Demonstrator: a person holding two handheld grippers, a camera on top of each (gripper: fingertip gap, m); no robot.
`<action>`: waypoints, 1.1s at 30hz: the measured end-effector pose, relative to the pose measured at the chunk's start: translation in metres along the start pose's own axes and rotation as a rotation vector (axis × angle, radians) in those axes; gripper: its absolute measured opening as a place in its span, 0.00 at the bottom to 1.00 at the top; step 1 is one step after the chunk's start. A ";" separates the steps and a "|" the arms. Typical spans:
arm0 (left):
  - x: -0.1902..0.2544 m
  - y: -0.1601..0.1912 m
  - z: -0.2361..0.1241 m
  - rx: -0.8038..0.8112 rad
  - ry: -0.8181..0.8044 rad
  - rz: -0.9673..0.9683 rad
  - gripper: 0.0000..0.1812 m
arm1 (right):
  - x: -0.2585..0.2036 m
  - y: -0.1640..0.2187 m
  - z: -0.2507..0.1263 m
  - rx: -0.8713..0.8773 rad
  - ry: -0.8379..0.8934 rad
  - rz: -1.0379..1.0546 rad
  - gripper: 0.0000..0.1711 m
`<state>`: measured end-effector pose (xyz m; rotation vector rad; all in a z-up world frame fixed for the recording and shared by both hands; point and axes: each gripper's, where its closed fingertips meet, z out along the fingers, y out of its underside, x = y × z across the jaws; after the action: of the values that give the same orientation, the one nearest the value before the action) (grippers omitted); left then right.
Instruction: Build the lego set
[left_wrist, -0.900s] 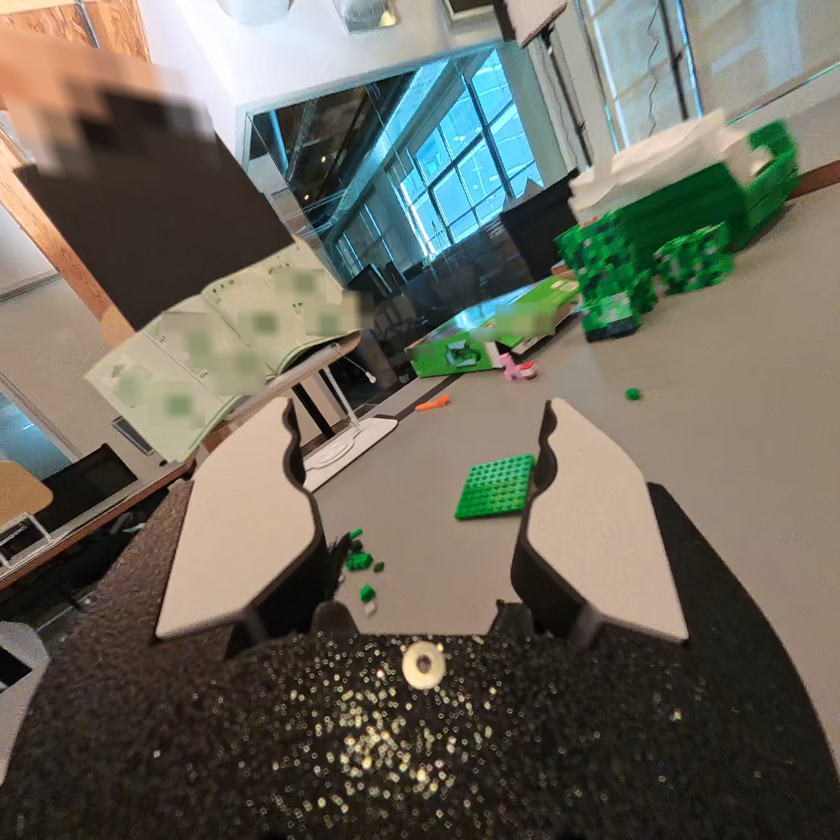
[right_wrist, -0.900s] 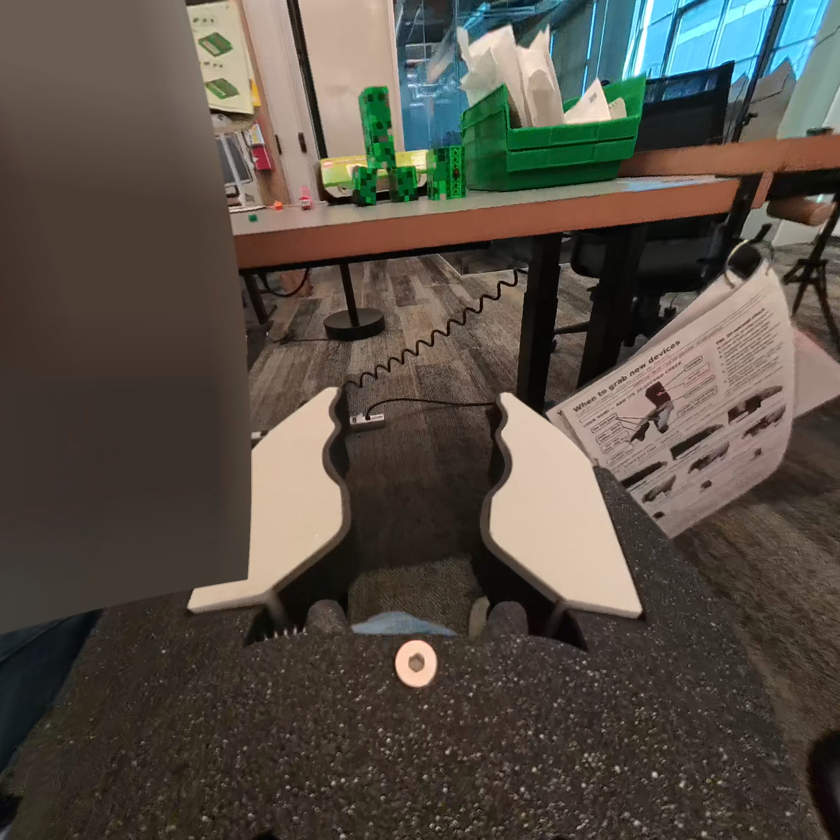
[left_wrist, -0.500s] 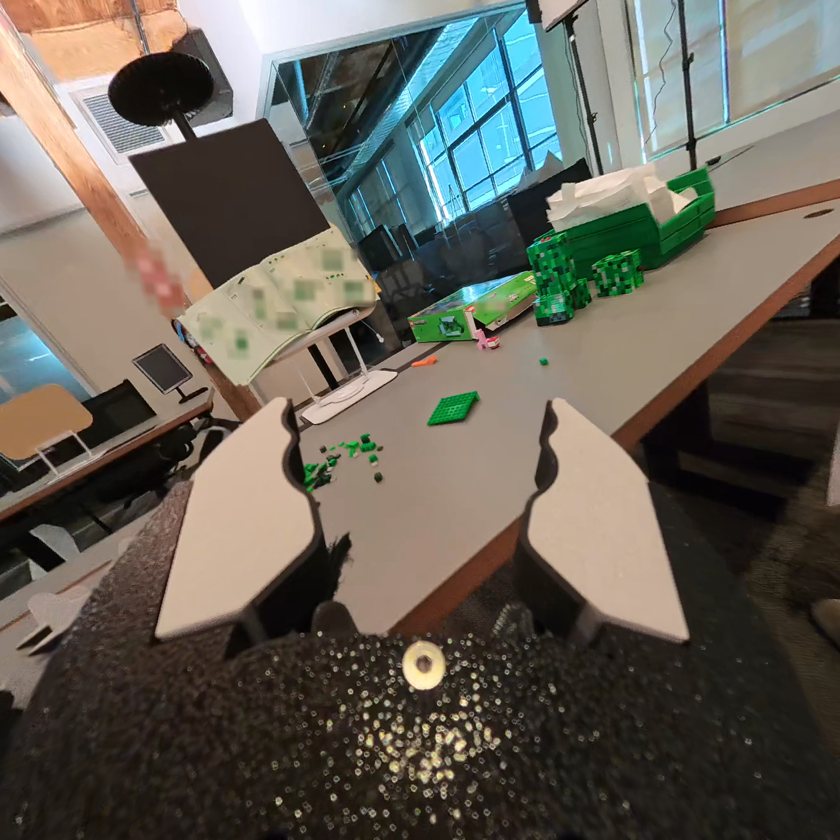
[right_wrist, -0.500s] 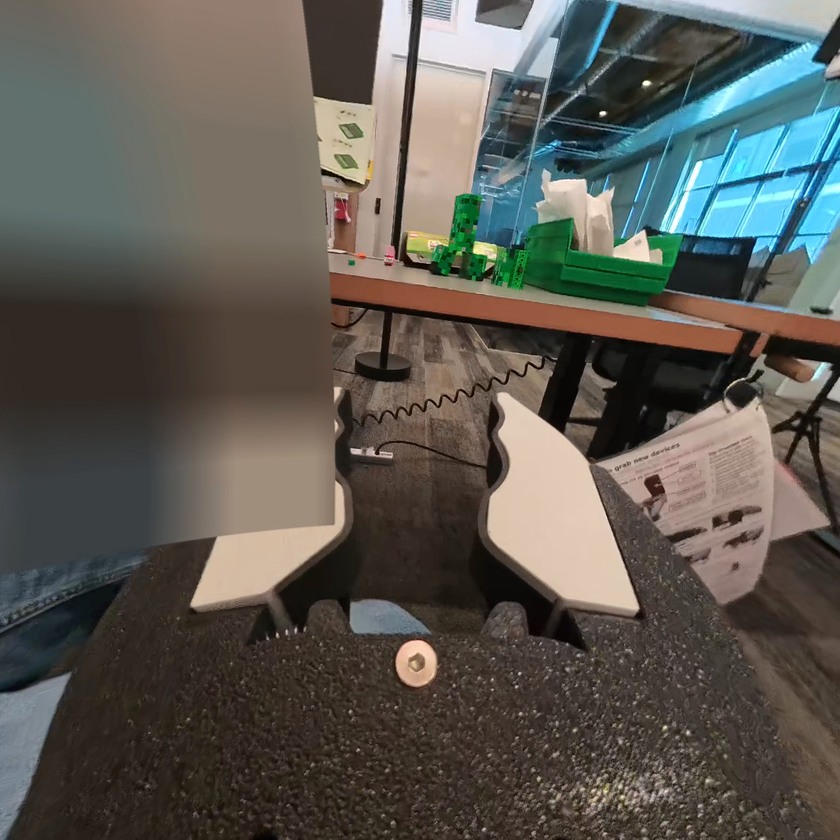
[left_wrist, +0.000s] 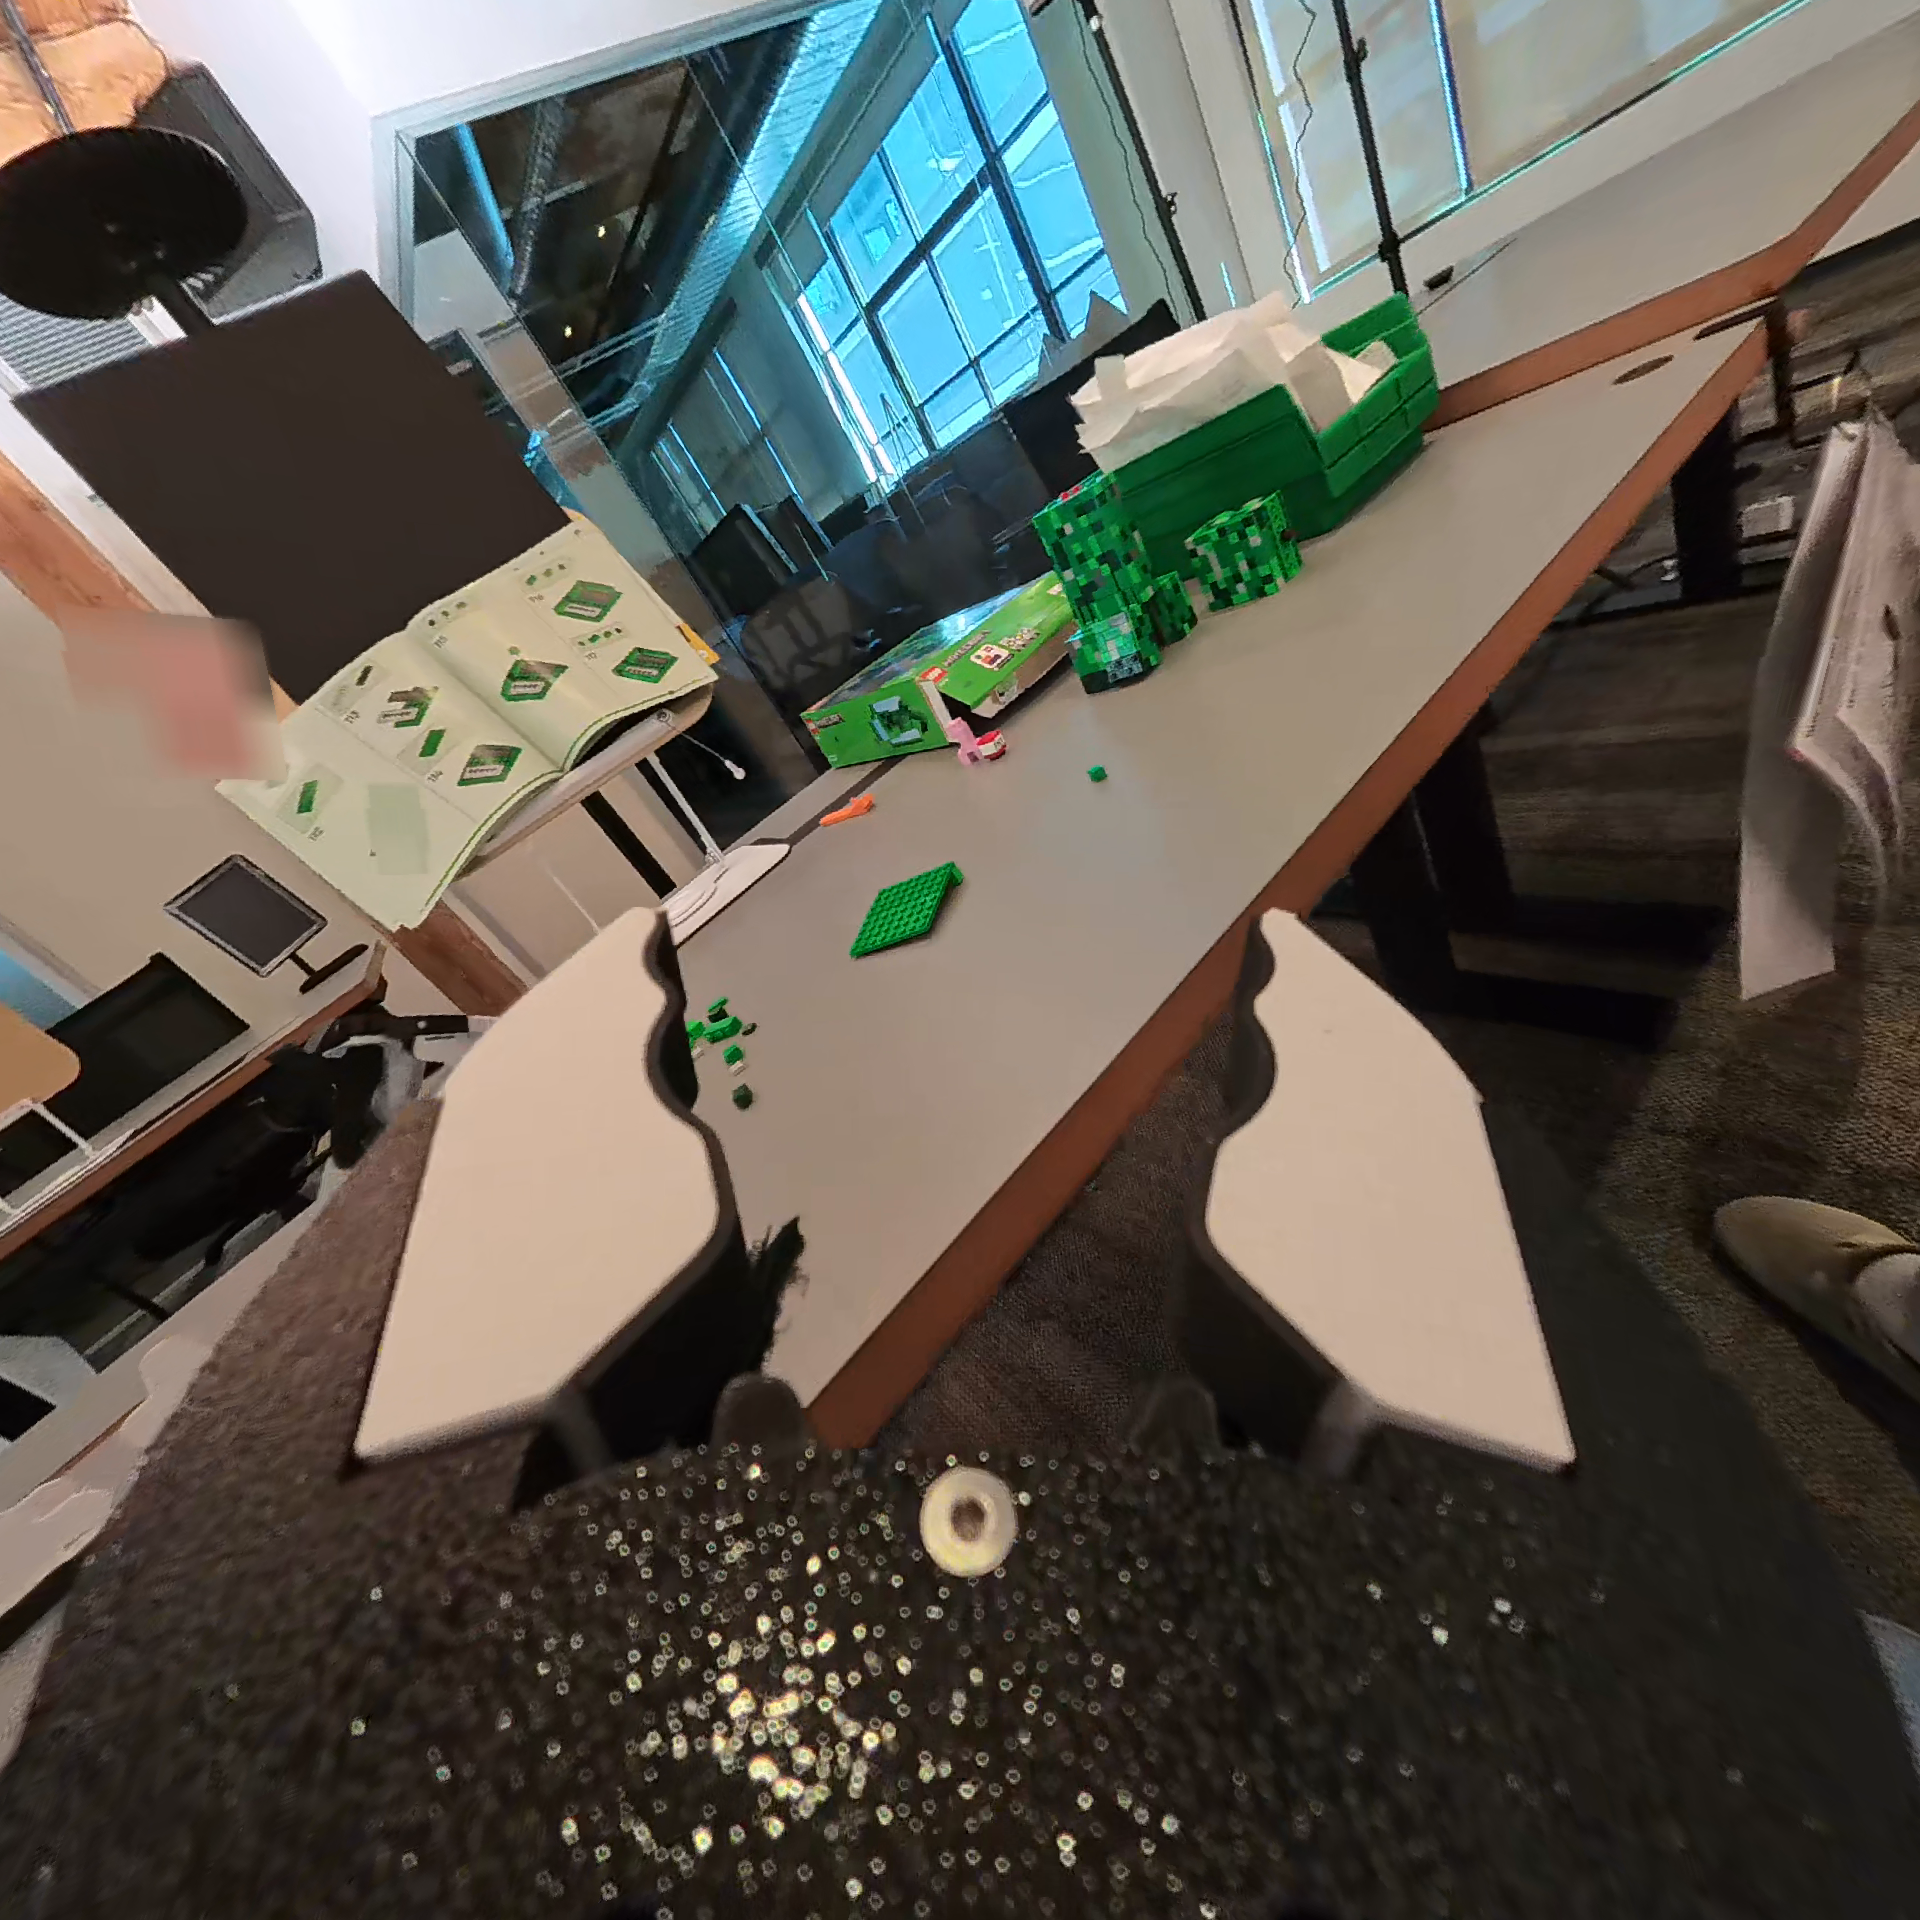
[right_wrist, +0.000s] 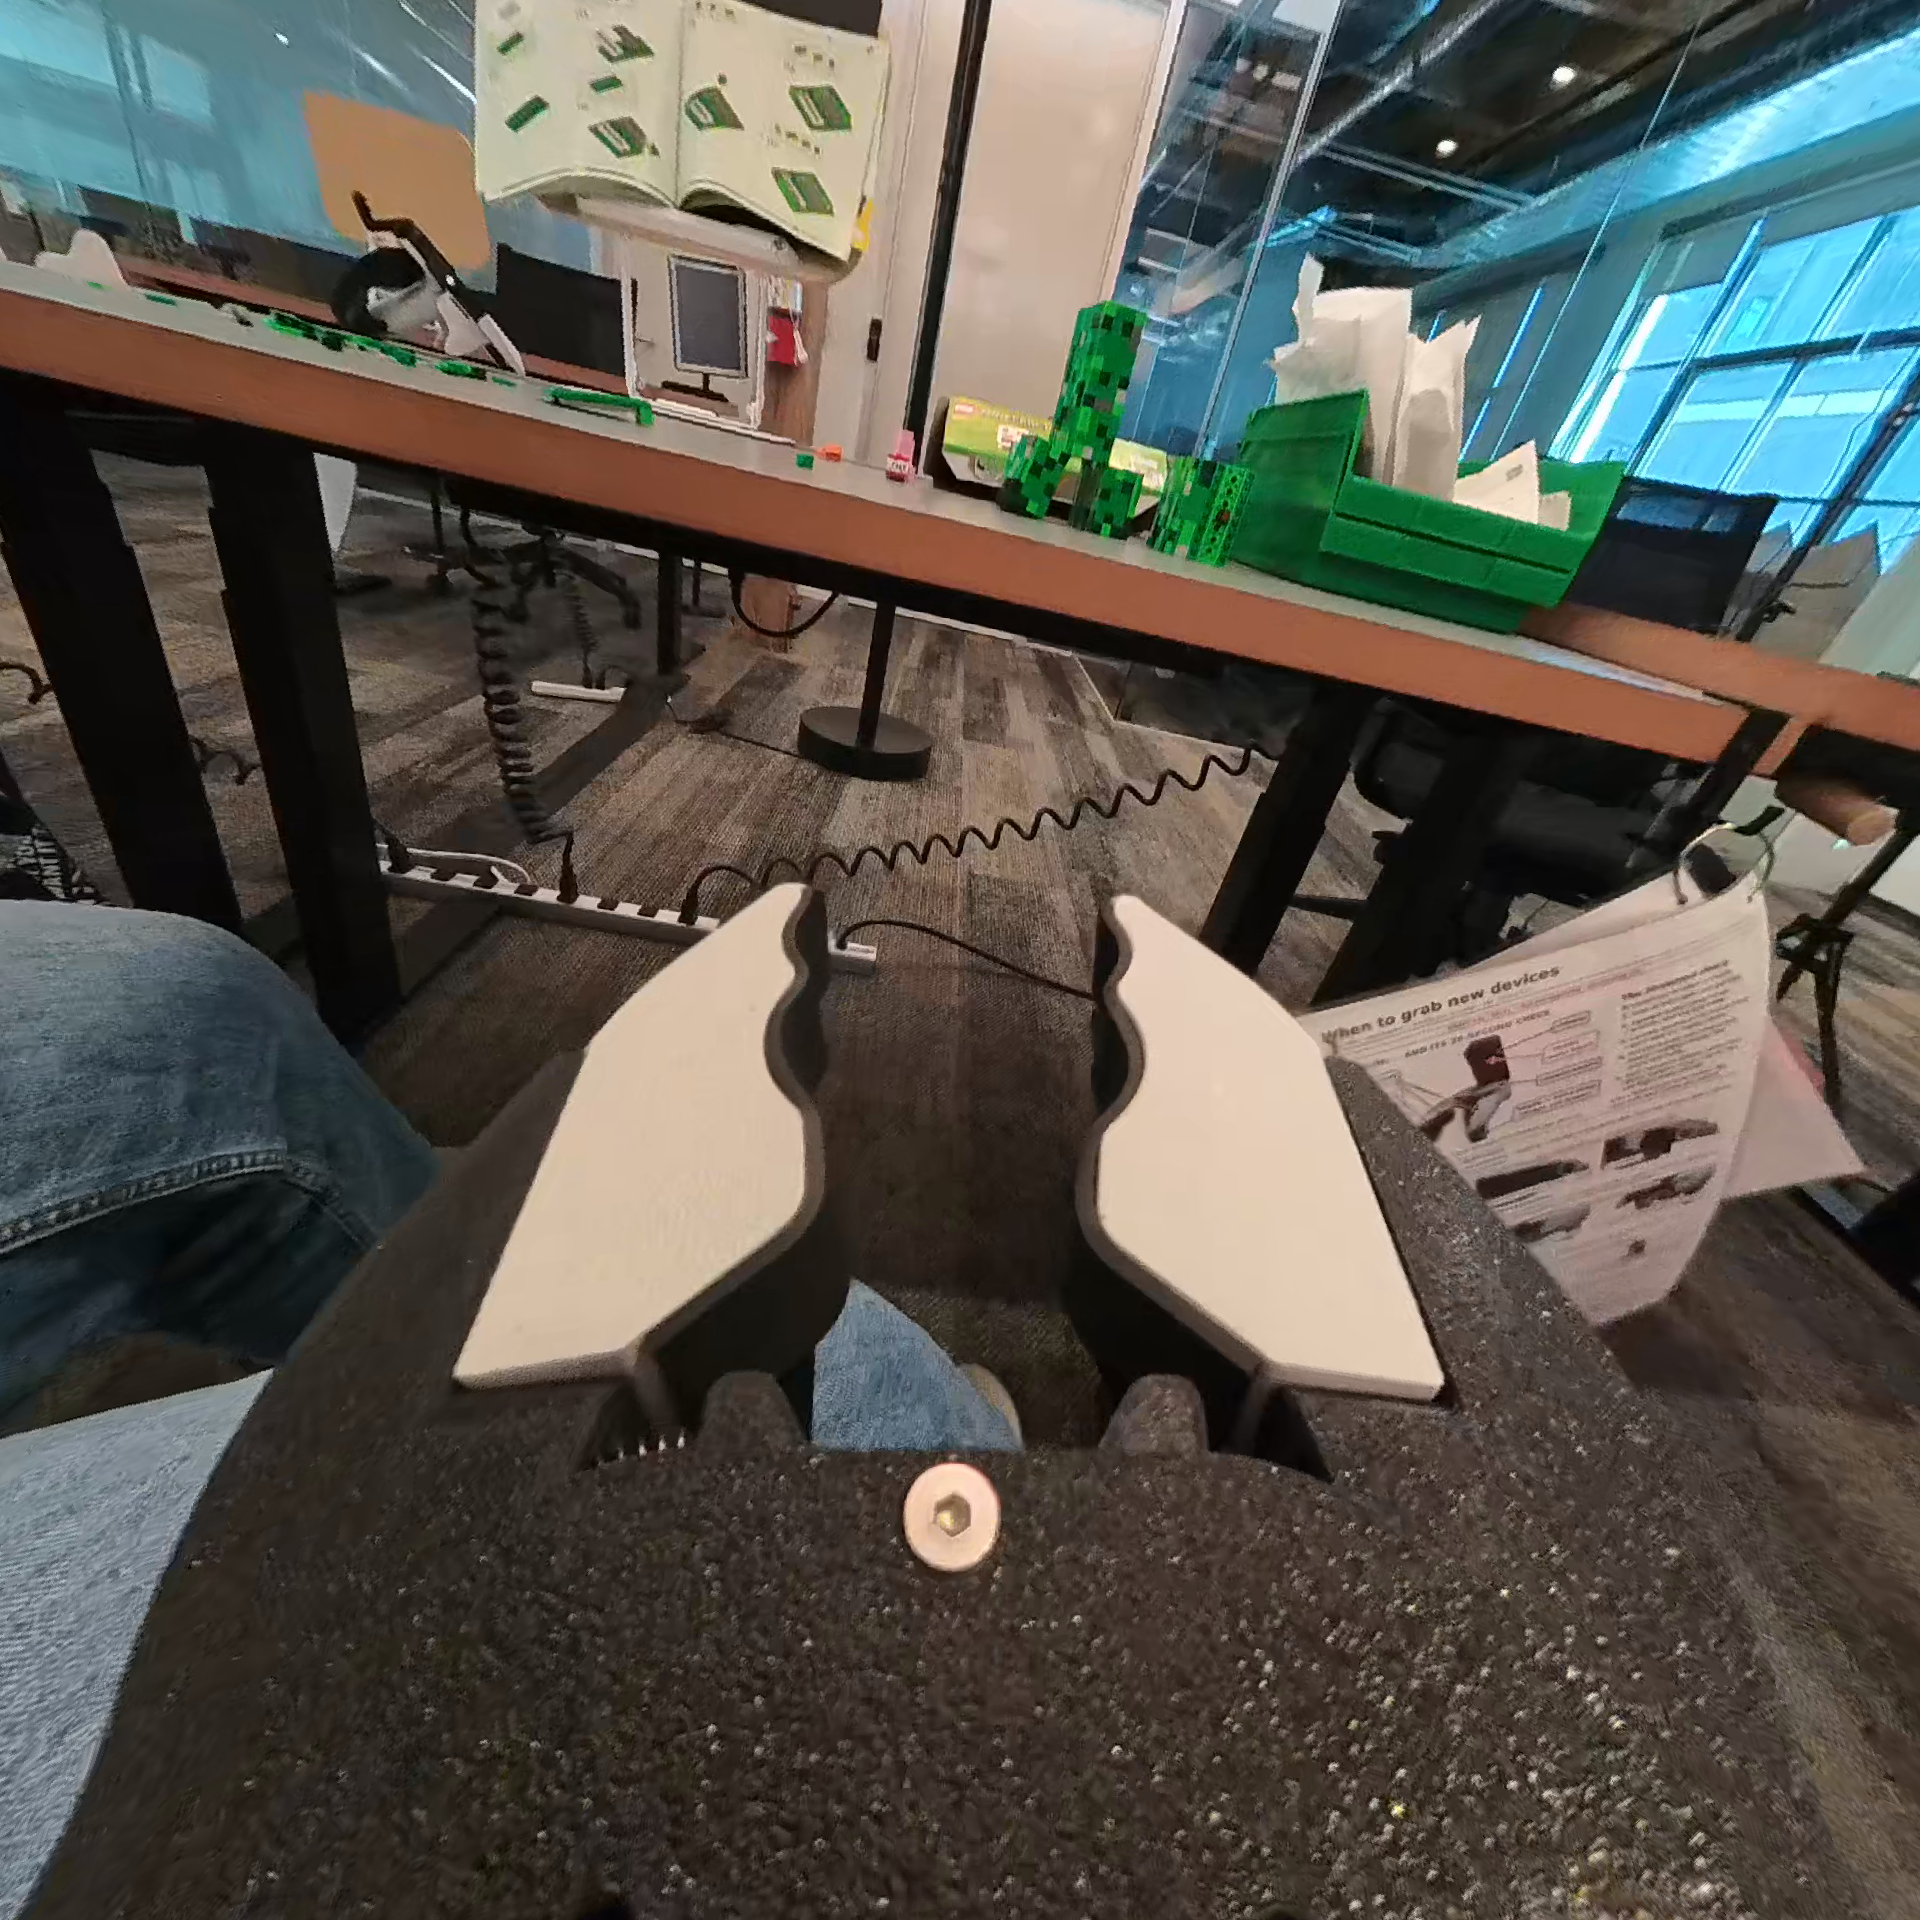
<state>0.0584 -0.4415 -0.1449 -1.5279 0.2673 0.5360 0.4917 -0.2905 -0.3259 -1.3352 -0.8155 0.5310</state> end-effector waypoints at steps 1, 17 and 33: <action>-0.001 0.002 0.006 -0.003 0.004 -0.008 0.56 | -0.001 0.002 0.001 -0.009 -0.003 0.011 0.28; -0.027 0.126 0.253 -0.401 0.289 0.182 0.53 | -0.056 -0.145 0.273 0.356 -0.411 -0.301 0.23; -0.024 0.194 0.309 -0.755 0.696 -0.249 0.39 | -0.193 -0.176 0.526 0.515 -0.958 -0.485 0.26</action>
<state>-0.1074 -0.1486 -0.2883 -2.4225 0.4243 -0.1512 -0.0549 -0.1338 -0.1787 -0.3205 -1.5902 0.9221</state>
